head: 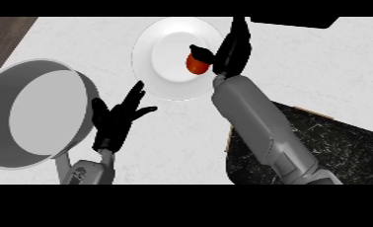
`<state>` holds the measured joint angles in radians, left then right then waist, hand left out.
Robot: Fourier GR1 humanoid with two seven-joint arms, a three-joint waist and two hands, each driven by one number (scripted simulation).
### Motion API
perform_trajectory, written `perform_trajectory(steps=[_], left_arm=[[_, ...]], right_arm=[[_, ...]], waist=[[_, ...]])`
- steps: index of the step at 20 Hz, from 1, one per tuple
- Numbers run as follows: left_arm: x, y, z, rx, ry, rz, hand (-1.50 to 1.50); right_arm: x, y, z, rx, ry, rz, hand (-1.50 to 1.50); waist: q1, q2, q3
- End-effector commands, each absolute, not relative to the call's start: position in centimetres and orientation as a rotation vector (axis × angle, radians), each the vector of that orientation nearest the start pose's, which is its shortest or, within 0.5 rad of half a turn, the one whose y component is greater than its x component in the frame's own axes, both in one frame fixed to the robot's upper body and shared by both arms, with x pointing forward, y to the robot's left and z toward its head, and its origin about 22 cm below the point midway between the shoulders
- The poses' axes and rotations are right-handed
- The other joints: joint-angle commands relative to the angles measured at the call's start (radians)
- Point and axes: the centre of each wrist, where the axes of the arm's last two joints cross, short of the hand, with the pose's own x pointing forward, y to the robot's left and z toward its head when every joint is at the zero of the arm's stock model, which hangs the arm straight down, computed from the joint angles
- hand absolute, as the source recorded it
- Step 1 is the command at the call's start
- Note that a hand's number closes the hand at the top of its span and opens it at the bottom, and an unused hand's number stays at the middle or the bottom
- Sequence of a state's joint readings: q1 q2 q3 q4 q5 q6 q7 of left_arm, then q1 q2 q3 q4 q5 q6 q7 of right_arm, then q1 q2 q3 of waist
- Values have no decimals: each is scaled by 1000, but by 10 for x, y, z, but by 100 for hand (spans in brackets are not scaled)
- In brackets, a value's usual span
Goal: Pick the tomato from the tray and place it in the plate
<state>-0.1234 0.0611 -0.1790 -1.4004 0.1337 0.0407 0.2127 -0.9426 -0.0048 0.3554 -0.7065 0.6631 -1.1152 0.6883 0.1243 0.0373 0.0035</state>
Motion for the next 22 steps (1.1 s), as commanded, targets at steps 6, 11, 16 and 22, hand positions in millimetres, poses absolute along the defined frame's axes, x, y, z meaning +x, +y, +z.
perform_trajectory(steps=[6, 11, 16, 22], left_arm=[[249, 227, -31, -10, -1203, -56, 0], [238, 225, -35, -9, -1187, -55, 0], [236, 240, -34, -2, -1204, -7, 0], [230, 252, -34, 10, -1180, -2, 0]], right_arm=[[363, -57, 60, -725, -1642, -239, -150], [329, -48, 47, -543, -1683, -149, -150], [292, -56, 15, -444, -1671, -31, -150], [279, -63, -8, -500, -1611, 62, -150]], waist=[[-76, -23, 0], [-83, -28, 0], [-115, -38, -3], [-124, -40, -4]])
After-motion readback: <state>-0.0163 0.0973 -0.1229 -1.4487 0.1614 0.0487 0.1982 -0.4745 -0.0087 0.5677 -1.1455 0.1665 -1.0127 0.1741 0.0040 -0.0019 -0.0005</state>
